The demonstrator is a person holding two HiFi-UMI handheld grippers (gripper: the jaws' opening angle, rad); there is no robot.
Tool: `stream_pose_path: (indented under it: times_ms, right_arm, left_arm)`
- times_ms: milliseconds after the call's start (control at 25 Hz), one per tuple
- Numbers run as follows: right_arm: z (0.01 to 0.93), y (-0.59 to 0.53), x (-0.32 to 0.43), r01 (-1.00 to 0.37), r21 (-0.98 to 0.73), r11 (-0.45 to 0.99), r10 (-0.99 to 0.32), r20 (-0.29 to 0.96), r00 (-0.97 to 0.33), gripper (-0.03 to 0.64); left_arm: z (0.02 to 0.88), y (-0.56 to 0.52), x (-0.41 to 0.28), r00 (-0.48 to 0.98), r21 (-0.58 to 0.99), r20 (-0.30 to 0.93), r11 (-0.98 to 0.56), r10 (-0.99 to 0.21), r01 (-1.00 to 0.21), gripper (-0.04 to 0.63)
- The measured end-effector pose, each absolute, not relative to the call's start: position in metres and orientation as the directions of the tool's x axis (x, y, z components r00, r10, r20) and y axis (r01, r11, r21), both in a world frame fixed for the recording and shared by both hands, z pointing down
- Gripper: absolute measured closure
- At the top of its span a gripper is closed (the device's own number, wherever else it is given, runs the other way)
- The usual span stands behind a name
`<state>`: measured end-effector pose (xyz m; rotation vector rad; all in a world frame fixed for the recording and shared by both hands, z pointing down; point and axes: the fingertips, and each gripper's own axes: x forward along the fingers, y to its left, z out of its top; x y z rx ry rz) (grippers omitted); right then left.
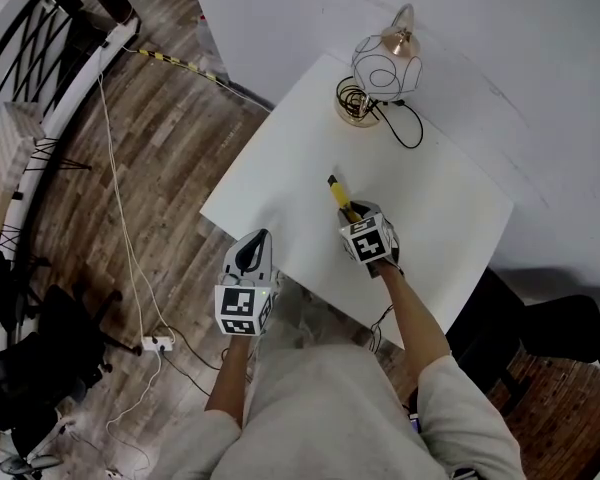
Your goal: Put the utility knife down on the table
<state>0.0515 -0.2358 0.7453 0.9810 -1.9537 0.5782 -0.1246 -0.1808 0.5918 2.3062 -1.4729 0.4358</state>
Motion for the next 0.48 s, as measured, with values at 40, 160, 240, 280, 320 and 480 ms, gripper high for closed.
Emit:
stream_pose_path:
  times_ms: [40,160,240,280,320,480]
  right_arm:
    - [0.746,-0.236,0.050,-0.807,-0.028,0.589,-0.405,0.854,-0.326,0.508]
    - [0.749,-0.241,0.049,-0.799,-0.025,0.601,-0.385,0.867,-0.316,0.508]
    - [0.753,-0.244,0.046,-0.789,-0.022,0.614,-0.367,0.877,-0.310,0.508]
    - [0.754,-0.245,0.044,-0.783,-0.019,0.622,-0.359,0.882,-0.306,0.508]
    - [0.755,-0.246,0.042,-0.776,-0.013,0.631,-0.352,0.886,-0.301,0.508]
    - [0.758,-0.249,0.037,-0.753,-0.005,0.658,-0.324,0.901,-0.289,0.508]
  left_arm:
    - [0.593,-0.180,-0.125,0.405,0.140,0.447,-0.384,-0.798,-0.913,0.589]
    - [0.594,-0.179,-0.125,0.403,0.143,0.449,-0.381,-0.798,-0.913,0.589]
    - [0.595,-0.180,-0.124,0.404,0.144,0.449,-0.382,-0.797,-0.913,0.589]
    - [0.595,-0.180,-0.124,0.405,0.145,0.449,-0.383,-0.796,-0.912,0.589]
    - [0.594,-0.180,-0.123,0.407,0.145,0.448,-0.384,-0.796,-0.912,0.589]
    - [0.592,-0.180,-0.126,0.404,0.142,0.448,-0.383,-0.798,-0.913,0.589]
